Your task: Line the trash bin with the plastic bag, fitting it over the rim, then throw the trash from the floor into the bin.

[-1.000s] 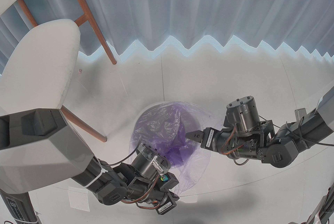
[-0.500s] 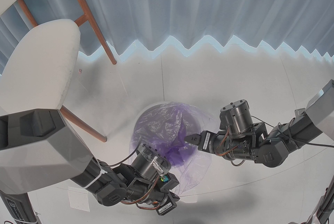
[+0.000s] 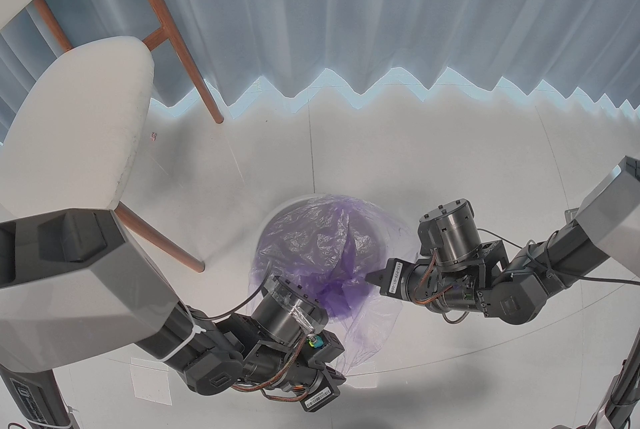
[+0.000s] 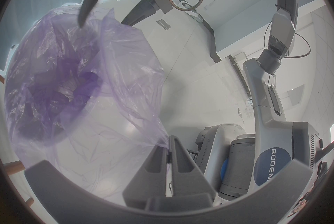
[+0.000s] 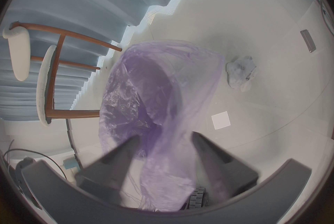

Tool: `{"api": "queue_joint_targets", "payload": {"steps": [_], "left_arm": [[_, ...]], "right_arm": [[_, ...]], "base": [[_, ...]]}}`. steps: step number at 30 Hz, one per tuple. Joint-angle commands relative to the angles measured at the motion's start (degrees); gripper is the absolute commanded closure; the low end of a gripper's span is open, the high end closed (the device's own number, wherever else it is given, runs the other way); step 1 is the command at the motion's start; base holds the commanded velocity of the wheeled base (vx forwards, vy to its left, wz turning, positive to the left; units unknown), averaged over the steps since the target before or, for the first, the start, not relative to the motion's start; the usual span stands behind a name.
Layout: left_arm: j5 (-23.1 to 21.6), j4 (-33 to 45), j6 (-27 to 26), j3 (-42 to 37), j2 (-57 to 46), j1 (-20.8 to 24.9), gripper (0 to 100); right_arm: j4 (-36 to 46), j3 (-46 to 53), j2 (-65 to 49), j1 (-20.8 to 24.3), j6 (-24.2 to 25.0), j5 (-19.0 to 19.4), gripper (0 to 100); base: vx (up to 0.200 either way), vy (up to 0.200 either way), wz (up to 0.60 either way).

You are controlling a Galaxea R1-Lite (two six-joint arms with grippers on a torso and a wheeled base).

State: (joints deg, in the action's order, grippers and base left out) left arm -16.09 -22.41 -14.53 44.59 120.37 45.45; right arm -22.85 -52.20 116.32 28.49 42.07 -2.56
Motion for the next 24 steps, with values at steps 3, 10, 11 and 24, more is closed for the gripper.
{"api": "queue_joint_targets", "payload": {"steps": [3, 10, 11, 24], "left_arm": [[-0.08, -0.01, 0.03, -0.12, -0.05, -0.01, 100], [-0.08, -0.09, -0.06, -1.26, 0.48, 0.08, 100], [-0.08, -0.09, -0.06, -1.26, 0.57, 0.08, 100], [2.56, -0.09, 0.03, -2.32, 4.61, -1.85, 100]], "right_arm": [[-0.18, 0.87, 0.31, -0.28, 0.03, 0.1, 100], [-0.45, 3.77, 0.22, -2.47, 0.12, 0.01, 100], [-0.53, 3.95, 0.22, -2.47, 0.12, 0.1, 100], [-15.21, 10.45, 5.76, -3.79, 0.38, -0.43, 100]], "base": [[0.0, 0.0, 0.0], [0.0, 0.0, 0.0], [0.0, 0.0, 0.0], [0.0, 0.0, 0.0]]}}
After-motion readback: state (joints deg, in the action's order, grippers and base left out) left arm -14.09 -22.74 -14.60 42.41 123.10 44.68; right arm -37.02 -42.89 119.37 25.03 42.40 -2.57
